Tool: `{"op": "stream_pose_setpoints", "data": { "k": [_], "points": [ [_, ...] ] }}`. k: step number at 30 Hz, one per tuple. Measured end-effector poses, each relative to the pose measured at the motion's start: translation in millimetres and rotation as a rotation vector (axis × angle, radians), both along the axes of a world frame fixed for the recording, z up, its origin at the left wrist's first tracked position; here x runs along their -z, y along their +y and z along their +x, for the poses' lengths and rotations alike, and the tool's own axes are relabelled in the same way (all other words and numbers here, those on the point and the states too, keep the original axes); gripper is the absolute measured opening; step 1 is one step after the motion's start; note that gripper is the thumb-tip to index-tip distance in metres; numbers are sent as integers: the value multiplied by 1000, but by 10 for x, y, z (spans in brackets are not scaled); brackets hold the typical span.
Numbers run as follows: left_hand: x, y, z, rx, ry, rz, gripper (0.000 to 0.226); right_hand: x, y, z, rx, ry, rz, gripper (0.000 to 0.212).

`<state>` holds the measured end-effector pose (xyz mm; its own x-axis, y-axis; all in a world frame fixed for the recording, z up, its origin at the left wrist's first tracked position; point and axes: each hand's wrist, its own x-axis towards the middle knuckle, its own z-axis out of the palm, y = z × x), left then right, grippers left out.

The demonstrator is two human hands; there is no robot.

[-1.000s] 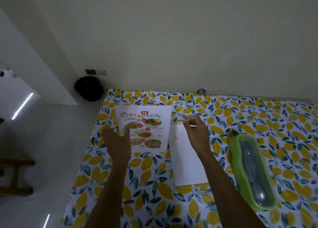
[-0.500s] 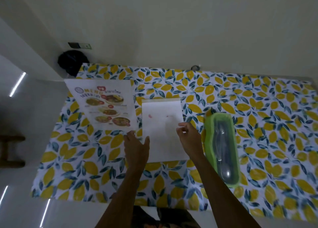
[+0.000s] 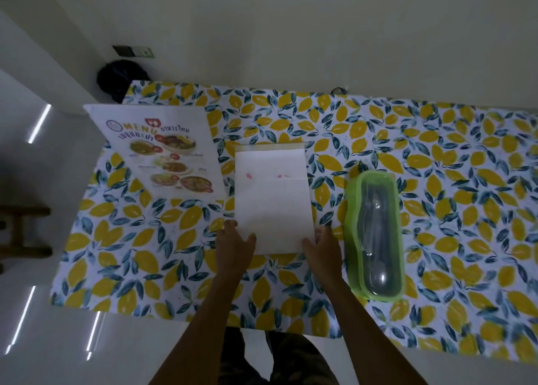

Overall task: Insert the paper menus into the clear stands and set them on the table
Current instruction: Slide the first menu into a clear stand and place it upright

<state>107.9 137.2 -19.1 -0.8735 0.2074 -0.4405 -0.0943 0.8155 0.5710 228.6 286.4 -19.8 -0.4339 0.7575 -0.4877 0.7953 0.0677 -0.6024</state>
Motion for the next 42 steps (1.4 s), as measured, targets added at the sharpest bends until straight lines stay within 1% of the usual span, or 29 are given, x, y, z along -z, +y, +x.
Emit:
{"op": "stream_pose_setpoints", "data": {
  "k": [5,8,12,15,17,20,24,28,32,35,42],
  "points": [
    [-62,-102,-19,1,-22,66,50,-147,-18,58,117,55,-56,40],
    [-150,-237,25,22,16,93,42,-219,-100,184,143,83,-32,37],
    [-336,-429,98,48,57,133,38,-378,-325,356,243,187,0,31],
    [-483,-578,156,100,60,195,42,-542,-539,462,286,256,44,33],
    [-576,-686,187,104,49,271,47,-620,-691,528,296,284,78,34],
    [-722,-849,244,114,78,324,51,-744,-904,637,313,329,133,34],
    [-891,-1034,365,99,79,435,48,-945,-1152,790,339,379,169,33],
    [-1003,-1143,475,89,98,494,51,-1125,-1286,869,381,427,176,35],
    [-1094,-1169,512,81,117,542,51,-1302,-1322,911,389,492,185,36],
    [-1151,-1142,466,110,124,577,58,-1395,-1275,888,371,490,227,35],
    [-1373,-871,239,193,146,645,63,-1608,-976,707,355,440,433,29]
  ]
}}
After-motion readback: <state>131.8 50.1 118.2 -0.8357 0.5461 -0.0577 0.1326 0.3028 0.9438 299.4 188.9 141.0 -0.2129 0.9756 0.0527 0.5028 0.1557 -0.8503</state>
